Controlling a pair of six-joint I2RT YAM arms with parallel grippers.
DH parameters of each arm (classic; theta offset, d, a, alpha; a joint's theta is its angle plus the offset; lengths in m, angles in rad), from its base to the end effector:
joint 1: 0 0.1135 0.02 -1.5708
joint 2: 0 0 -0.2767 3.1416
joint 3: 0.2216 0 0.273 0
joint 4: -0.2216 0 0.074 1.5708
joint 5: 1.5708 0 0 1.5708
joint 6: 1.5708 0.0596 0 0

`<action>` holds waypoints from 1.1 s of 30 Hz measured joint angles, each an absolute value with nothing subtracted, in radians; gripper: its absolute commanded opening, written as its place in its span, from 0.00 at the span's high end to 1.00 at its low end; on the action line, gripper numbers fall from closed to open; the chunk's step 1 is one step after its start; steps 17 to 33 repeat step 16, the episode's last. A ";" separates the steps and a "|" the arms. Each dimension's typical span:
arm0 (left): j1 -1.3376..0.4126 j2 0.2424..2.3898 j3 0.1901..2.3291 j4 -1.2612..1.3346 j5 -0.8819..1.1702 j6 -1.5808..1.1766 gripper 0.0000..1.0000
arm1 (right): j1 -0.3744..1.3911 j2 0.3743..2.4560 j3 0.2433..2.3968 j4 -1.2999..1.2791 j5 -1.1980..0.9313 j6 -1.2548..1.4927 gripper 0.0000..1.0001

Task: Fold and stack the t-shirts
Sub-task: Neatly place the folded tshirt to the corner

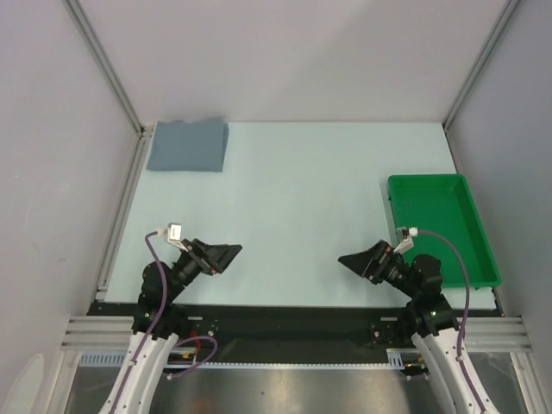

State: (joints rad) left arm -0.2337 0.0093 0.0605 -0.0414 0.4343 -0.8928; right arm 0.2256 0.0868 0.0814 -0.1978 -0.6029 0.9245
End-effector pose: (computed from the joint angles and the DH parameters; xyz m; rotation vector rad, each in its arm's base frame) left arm 0.1248 -0.0555 0.1909 -0.1870 1.6879 -1.2030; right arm 0.1207 0.0624 0.1712 0.1971 1.9390 1.3303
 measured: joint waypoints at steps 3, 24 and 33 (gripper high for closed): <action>-0.234 0.009 0.049 -0.073 0.467 -0.920 0.00 | 0.233 0.155 0.078 -0.200 -0.598 0.931 0.00; -0.236 0.006 0.049 -0.005 0.474 -1.058 0.00 | 0.239 0.123 0.078 -0.205 -0.531 0.934 0.00; -0.236 0.006 0.049 -0.005 0.474 -1.058 0.00 | 0.239 0.123 0.078 -0.205 -0.531 0.934 0.00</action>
